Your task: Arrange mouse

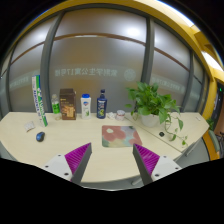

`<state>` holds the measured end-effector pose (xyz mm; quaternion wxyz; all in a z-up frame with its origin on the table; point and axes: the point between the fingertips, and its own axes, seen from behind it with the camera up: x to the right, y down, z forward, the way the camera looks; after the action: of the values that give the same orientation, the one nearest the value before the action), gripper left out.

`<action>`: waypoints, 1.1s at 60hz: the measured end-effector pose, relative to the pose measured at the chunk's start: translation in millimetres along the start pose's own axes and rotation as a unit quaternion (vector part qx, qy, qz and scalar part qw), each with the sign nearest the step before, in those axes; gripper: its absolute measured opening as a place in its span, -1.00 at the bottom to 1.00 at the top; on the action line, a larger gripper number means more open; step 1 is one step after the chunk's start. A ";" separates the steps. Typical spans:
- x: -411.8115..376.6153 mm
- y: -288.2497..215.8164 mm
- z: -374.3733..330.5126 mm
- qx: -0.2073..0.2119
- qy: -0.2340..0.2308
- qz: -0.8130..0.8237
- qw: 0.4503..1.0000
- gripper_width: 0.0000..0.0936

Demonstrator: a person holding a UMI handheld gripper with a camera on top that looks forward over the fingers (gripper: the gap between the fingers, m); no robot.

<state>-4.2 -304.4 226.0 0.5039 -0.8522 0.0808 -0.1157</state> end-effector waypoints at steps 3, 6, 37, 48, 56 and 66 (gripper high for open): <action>-0.5 6.2 -0.8 -0.006 0.002 -0.003 1.000 0.82; -2.5 16.4 -1.3 -0.014 0.006 -0.005 1.000 0.83; -243.6 142.4 19.2 -0.124 -0.065 0.001 0.990 0.82; -376.9 116.7 84.6 -0.113 -0.114 -0.004 0.987 0.83; -442.0 85.3 138.5 -0.092 -0.136 -0.026 0.986 0.82; -479.1 77.3 201.3 -0.100 -0.137 -0.047 0.984 0.68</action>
<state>-409.8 -50.5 9.0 0.4164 -0.9089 -0.0177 -0.0127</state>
